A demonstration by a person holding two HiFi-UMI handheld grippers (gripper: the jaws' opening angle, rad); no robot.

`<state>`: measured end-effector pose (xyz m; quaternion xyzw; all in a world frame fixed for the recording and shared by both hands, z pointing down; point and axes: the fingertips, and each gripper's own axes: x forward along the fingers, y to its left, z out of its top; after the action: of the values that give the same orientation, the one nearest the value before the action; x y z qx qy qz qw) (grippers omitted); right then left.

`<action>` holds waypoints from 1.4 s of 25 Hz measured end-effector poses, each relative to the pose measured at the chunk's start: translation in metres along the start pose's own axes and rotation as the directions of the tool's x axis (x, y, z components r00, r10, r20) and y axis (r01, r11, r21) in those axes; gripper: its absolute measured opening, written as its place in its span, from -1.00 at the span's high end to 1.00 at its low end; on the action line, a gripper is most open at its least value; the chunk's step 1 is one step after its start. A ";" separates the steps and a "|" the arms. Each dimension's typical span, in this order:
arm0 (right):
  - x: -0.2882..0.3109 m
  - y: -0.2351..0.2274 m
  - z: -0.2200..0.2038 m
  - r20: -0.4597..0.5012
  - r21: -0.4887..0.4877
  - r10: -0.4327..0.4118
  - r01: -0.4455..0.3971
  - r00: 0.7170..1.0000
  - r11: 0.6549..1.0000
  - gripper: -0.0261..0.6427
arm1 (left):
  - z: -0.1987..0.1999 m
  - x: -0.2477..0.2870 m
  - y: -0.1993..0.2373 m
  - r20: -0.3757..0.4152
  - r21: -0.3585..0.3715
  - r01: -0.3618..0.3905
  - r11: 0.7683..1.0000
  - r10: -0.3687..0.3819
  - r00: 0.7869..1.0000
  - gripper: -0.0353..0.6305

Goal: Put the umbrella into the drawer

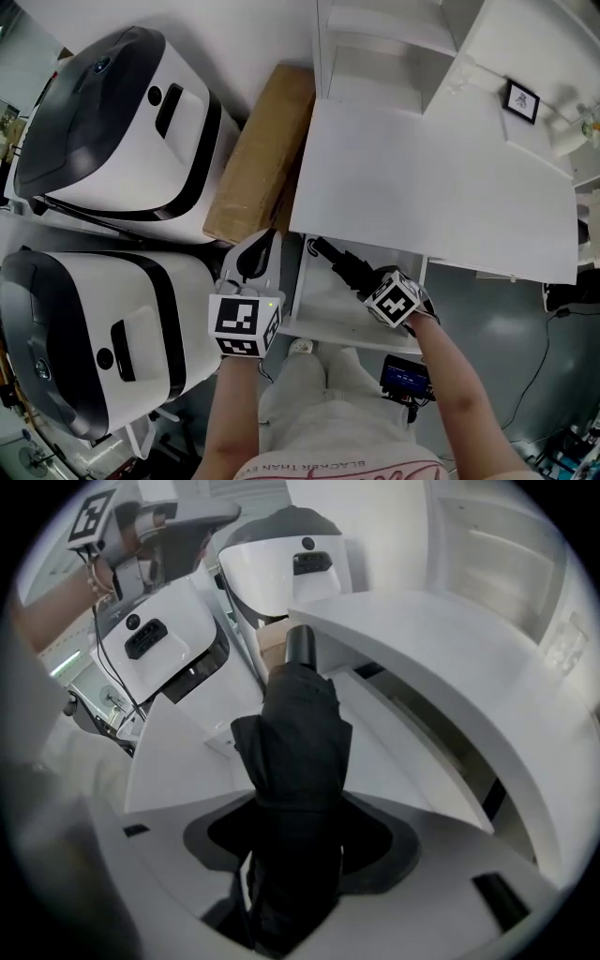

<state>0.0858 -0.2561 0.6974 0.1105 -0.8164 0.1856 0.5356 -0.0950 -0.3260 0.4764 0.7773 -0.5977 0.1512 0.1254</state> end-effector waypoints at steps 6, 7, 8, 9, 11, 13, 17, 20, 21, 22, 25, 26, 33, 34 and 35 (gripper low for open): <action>0.025 -0.008 -0.007 -0.041 0.057 0.034 -0.031 0.999 0.998 0.18 | -0.001 0.009 0.000 -0.004 -0.001 -0.003 1.000 0.003 1.000 0.87; 0.029 -0.009 -0.009 -0.047 0.070 0.039 -0.036 0.998 0.997 0.18 | -0.002 0.011 0.000 -0.005 0.001 -0.002 1.000 0.002 1.000 0.87; 0.032 -0.010 -0.010 -0.052 0.077 0.045 -0.040 0.998 0.996 0.18 | -0.002 0.012 0.000 -0.007 0.003 -0.002 1.000 0.002 1.000 0.87; 0.036 -0.011 -0.010 -0.055 0.077 0.050 -0.046 0.997 0.996 0.18 | -0.003 0.013 -0.001 -0.010 0.007 -0.002 1.000 0.002 1.000 0.87; 0.043 -0.013 -0.012 -0.066 0.079 0.057 -0.052 0.996 0.996 0.18 | -0.006 0.015 -0.002 -0.017 0.012 -0.001 1.000 0.002 1.000 0.87; 0.051 -0.016 -0.015 -0.087 0.087 0.057 -0.049 0.995 0.995 0.18 | -0.008 0.017 -0.002 -0.025 0.018 0.002 1.000 -0.001 1.000 0.87; 0.066 -0.022 -0.023 -0.116 0.132 0.042 -0.027 0.992 0.991 0.18 | -0.013 0.024 -0.005 -0.039 0.033 0.020 0.999 -0.018 0.999 0.87; 0.076 -0.026 -0.031 -0.138 0.184 0.031 -0.005 0.990 0.983 0.18 | -0.016 0.029 -0.009 -0.052 0.041 0.038 0.998 -0.036 0.998 0.87; 0.079 -0.027 -0.032 -0.146 0.195 0.029 0.000 0.989 0.981 0.18 | -0.017 0.031 -0.011 -0.055 0.042 0.045 0.998 -0.042 0.998 0.87; 0.081 -0.028 -0.033 -0.154 0.199 0.028 0.003 0.988 0.980 0.18 | -0.017 0.033 -0.012 -0.057 0.042 0.051 0.998 -0.048 0.997 0.87; 0.085 -0.030 -0.035 -0.158 0.199 0.022 0.010 0.987 0.980 0.18 | -0.020 0.036 -0.017 -0.071 0.052 0.068 0.996 -0.064 0.995 0.87; 0.086 -0.031 -0.035 -0.155 0.201 0.018 0.013 0.988 0.979 0.18 | -0.021 0.037 -0.019 -0.077 0.059 0.074 0.996 -0.069 0.995 0.87; 0.097 -0.039 -0.045 -0.170 0.258 -0.003 0.047 0.985 0.965 0.18 | -0.029 0.036 -0.024 -0.103 0.059 0.081 0.995 -0.075 0.992 0.87; 0.096 -0.040 -0.046 -0.171 0.268 -0.009 0.055 0.985 0.962 0.18 | -0.029 0.036 -0.025 -0.104 0.054 0.081 0.995 -0.075 0.992 0.87; 0.096 -0.042 -0.046 -0.173 0.273 -0.016 0.063 0.985 0.960 0.18 | -0.029 0.036 -0.026 -0.104 0.052 0.081 0.995 -0.075 0.992 0.87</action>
<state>0.1019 -0.2727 0.8092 0.1847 -0.7313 0.2963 0.5859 -0.0634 -0.3400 0.5169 0.7945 -0.5552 0.2026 0.1396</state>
